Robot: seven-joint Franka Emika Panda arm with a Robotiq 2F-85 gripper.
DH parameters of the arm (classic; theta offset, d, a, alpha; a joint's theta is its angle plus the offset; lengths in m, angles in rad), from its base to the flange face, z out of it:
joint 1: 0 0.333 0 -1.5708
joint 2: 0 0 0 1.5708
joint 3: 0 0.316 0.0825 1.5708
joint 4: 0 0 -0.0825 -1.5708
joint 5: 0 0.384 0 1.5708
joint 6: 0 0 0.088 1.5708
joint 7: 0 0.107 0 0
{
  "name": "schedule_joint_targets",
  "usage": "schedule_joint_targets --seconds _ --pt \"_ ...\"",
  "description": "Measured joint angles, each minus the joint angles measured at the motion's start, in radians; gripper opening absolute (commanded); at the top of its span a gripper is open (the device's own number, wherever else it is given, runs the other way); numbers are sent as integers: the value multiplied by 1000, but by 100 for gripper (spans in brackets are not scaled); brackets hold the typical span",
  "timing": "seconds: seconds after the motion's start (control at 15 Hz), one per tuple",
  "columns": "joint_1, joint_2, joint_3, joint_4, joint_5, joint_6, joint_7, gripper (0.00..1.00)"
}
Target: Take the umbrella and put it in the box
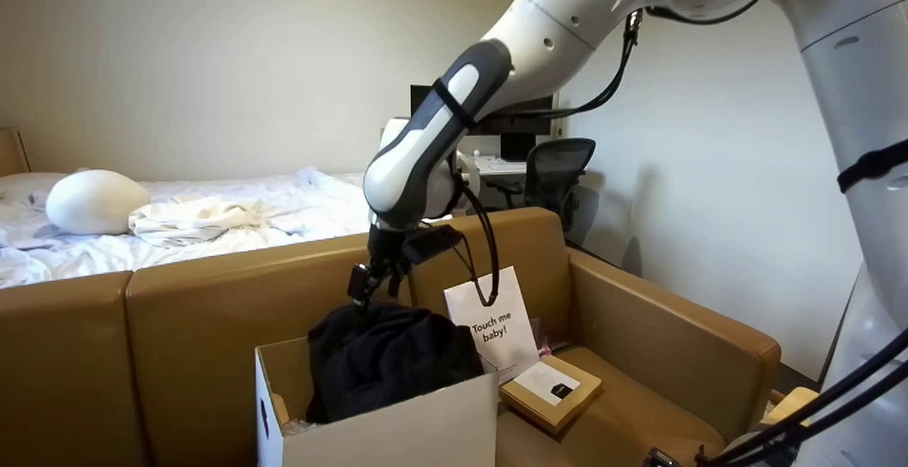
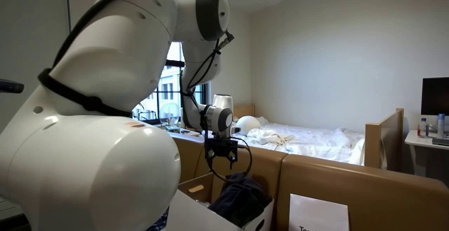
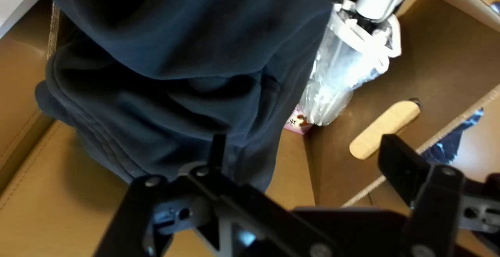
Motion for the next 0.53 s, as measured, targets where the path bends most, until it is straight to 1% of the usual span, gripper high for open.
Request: schedule_joint_targets --seconds 0.13,0.27,0.4,0.53 --pt "-35 -104 32 -81 90 17 17 100" --pt "-64 -200 43 -158 183 34 24 100" --pt "-90 -282 35 -230 264 61 26 100" --pt "-112 -352 2 -295 309 91 32 100"
